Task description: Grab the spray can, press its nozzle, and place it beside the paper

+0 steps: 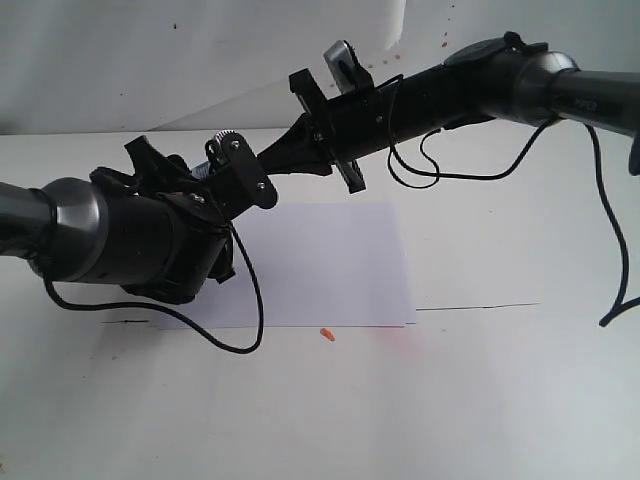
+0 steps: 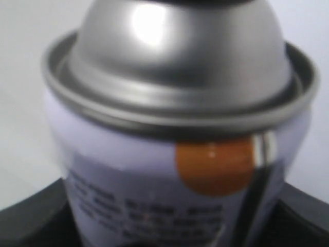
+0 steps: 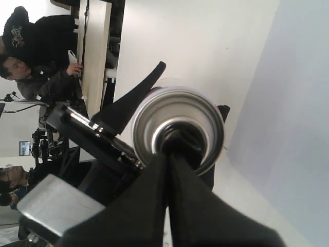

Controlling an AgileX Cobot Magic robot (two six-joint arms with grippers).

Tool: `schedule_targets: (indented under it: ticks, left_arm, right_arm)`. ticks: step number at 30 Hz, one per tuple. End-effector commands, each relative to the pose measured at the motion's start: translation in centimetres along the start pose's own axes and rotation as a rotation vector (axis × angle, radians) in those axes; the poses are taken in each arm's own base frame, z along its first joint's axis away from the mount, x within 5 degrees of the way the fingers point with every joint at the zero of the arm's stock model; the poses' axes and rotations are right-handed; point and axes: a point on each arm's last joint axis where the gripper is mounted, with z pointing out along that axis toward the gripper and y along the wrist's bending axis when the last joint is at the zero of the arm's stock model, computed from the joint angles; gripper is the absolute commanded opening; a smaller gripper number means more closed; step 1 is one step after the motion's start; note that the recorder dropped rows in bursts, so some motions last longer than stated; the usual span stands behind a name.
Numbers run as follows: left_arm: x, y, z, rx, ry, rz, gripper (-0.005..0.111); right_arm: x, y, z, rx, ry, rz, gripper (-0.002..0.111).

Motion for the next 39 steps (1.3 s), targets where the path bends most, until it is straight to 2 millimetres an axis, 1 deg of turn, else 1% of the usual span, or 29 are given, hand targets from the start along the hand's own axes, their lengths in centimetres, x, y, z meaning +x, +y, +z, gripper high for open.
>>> schedule_targets:
  ticks: [1, 3, 6, 9, 12, 14, 16, 21, 22, 24, 29, 31, 35, 38, 39]
  left_arm:
    - [-0.7, 0.5, -0.3, -0.029, -0.035, 0.015, 0.0]
    - [-0.7, 0.5, -0.3, -0.029, -0.035, 0.015, 0.0]
    - [-0.7, 0.6, -0.3, -0.031, -0.034, 0.015, 0.0]
    - [-0.6, 0.6, -0.3, -0.038, -0.03, 0.015, 0.0]
    - [-0.6, 0.7, -0.3, -0.048, -0.025, 0.015, 0.0]
    - [-0.6, 0.7, -0.3, -0.048, -0.025, 0.015, 0.0]
    - [-0.6, 0.7, -0.3, -0.046, -0.025, 0.015, 0.0]
    - [-0.5, 0.6, -0.3, -0.039, -0.018, -0.023, 0.0]
    - [-0.5, 0.6, -0.3, -0.036, -0.013, -0.031, 0.0]
    - [-0.5, 0.6, -0.3, -0.036, -0.013, -0.051, 0.0]
    - [-0.5, 0.6, -0.3, -0.036, -0.014, -0.057, 0.0]
    - [-0.5, 0.6, -0.3, -0.036, -0.014, -0.067, 0.0]
    - [-0.5, 0.5, -0.3, -0.02, -0.023, -0.087, 0.0]
    - [-0.6, 0.4, -0.4, -0.006, -0.029, -0.111, 0.0]
    - [-0.6, 0.4, -0.3, 0.002, -0.031, -0.118, 0.0]
  right_arm:
    - [0.2, 0.5, 0.2, 0.004, 0.015, -0.024, 0.0]
    - [0.1, 0.2, -0.2, 0.009, 0.007, -0.022, 0.0]
    - [-0.4, -0.4, -1.7, 0.012, -0.019, -0.006, 0.0]
    - [-1.1, -1.6, -4.0, 0.028, -0.064, 0.014, 0.0]
    - [-1.4, -2.6, -7.0, 0.116, -0.084, -0.005, 0.0]
    - [-1.4, -2.7, -8.8, 0.198, -0.086, -0.037, 0.0]
    - [-1.5, -2.1, -10.3, 0.287, -0.111, -0.076, 0.0]
    - [-1.6, 0.9, -13.2, 0.494, -0.198, -0.217, 0.0]
    - [-1.6, 2.0, -13.9, 0.526, -0.228, -0.25, 0.0]
    - [-1.5, 3.5, -15.0, 0.579, -0.269, -0.298, 0.0]
    - [-0.5, 8.9, -18.0, 0.671, -0.388, -0.444, 0.0]
    - [0.4, 11.2, -19.1, 0.681, -0.459, -0.488, 0.0]
    - [2.9, 14.3, -21.0, 0.736, -0.605, -0.566, 0.0]
    - [6.1, 16.3, -22.4, 0.784, -0.703, -0.658, 0.0]
    - [7.3, 16.7, -22.7, 0.808, -0.737, -0.693, 0.0]
